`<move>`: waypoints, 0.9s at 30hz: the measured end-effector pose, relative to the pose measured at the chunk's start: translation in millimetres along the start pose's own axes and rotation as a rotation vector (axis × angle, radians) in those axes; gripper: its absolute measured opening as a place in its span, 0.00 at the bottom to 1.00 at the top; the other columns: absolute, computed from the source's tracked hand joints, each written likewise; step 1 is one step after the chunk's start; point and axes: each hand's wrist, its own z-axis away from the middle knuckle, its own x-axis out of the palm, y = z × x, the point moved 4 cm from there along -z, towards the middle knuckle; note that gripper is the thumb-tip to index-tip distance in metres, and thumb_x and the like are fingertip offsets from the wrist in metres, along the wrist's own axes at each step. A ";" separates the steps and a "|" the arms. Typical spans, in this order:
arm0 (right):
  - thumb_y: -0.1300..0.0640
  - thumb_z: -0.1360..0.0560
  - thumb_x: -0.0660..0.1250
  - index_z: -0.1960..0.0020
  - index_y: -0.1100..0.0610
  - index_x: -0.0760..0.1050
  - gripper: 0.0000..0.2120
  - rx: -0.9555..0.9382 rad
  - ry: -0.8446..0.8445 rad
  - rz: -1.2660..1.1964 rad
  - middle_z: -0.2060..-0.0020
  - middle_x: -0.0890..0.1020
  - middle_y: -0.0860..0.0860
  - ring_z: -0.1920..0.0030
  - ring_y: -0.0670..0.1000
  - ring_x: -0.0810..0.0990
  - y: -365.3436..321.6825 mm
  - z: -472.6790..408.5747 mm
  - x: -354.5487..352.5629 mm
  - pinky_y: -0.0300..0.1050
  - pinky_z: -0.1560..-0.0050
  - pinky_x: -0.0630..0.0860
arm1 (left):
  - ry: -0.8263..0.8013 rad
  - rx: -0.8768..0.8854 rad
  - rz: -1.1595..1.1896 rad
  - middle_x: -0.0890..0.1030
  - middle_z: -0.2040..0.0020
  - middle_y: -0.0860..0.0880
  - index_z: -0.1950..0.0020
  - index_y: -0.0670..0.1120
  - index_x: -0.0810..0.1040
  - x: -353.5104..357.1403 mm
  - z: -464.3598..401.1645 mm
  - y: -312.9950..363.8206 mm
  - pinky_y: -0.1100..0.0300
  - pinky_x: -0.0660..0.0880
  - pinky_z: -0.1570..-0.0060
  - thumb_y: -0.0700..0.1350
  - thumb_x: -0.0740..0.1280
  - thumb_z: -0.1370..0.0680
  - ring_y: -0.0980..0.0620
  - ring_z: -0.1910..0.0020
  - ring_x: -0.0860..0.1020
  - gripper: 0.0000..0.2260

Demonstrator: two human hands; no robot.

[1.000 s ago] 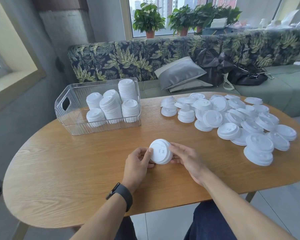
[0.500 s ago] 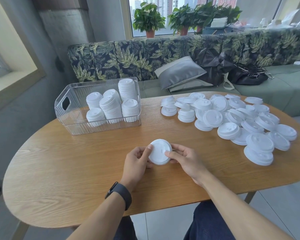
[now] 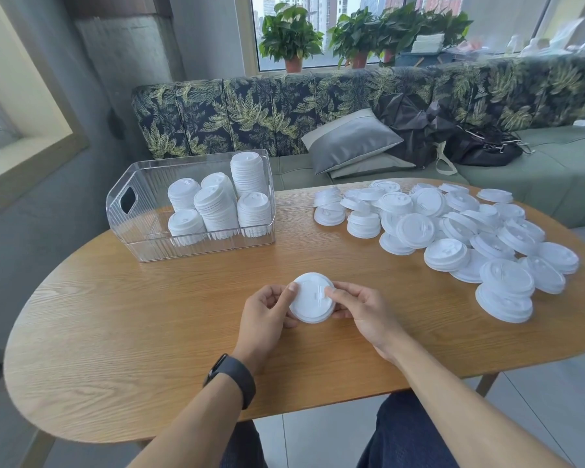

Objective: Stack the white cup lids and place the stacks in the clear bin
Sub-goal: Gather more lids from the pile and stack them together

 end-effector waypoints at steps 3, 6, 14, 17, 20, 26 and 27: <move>0.50 0.20 0.70 0.41 0.50 0.85 0.10 0.003 0.001 0.005 0.49 0.89 0.48 0.46 0.49 0.86 -0.4 0.4 -0.2 0.45 0.45 0.81 | -0.008 0.000 -0.008 0.87 0.53 0.42 0.46 0.43 0.84 -0.7 0.7 0.1 0.50 0.85 0.55 0.53 0.70 0.19 0.39 0.50 0.85 0.13; 0.51 0.20 0.70 0.41 0.51 0.85 0.10 -0.002 -0.001 -0.006 0.49 0.89 0.49 0.46 0.49 0.86 -0.6 0.6 -0.1 0.44 0.45 0.80 | -0.008 -0.004 -0.018 0.87 0.54 0.43 0.47 0.43 0.84 0.2 1.5 1.0 0.49 0.85 0.54 0.53 0.70 0.19 0.41 0.51 0.85 0.13; 0.51 0.21 0.71 0.41 0.53 0.85 0.11 0.000 0.051 -0.055 0.51 0.89 0.50 0.46 0.50 0.86 3.1 -1.2 -0.2 0.41 0.47 0.81 | -0.025 -0.037 -0.007 0.88 0.56 0.45 0.48 0.43 0.84 2.2 3.8 3.4 0.54 0.84 0.54 0.52 0.73 0.21 0.49 0.58 0.84 0.12; 0.51 0.20 0.71 0.42 0.55 0.85 0.11 -0.022 0.133 -0.084 0.51 0.89 0.51 0.47 0.51 0.87 6.3 -3.5 -1.0 0.46 0.44 0.82 | 0.003 -0.046 0.028 0.88 0.55 0.45 0.46 0.42 0.84 0.7 0.8 2.1 0.55 0.84 0.54 0.52 0.73 0.21 0.46 0.55 0.86 0.14; 0.55 0.20 0.72 0.47 0.56 0.85 0.06 -0.071 0.339 -0.134 0.56 0.89 0.52 0.52 0.53 0.88 11.5 -7.1 -7.8 0.46 0.50 0.84 | 0.045 -0.063 0.078 0.88 0.55 0.44 0.45 0.40 0.83 1.5 -5.1 1.9 0.56 0.84 0.56 0.52 0.73 0.21 0.49 0.57 0.86 0.15; 0.55 0.22 0.72 0.51 0.47 0.83 0.03 -0.130 0.544 0.068 0.58 0.87 0.46 0.54 0.49 0.86 18.4 -25.4 -19.1 0.51 0.48 0.83 | 0.067 -0.064 0.101 0.88 0.55 0.45 0.44 0.39 0.81 8.6 -24.5 3.5 0.53 0.85 0.56 0.51 0.72 0.20 0.51 0.57 0.87 0.15; 0.53 0.22 0.72 0.50 0.46 0.82 0.03 -0.129 0.564 0.098 0.58 0.87 0.46 0.55 0.49 0.86 18.2 -30.2 -21.5 0.53 0.49 0.83 | 0.064 -0.063 0.097 0.88 0.56 0.46 0.44 0.40 0.81 9.8 -28.5 3.6 0.52 0.85 0.56 0.51 0.71 0.19 0.50 0.57 0.87 0.14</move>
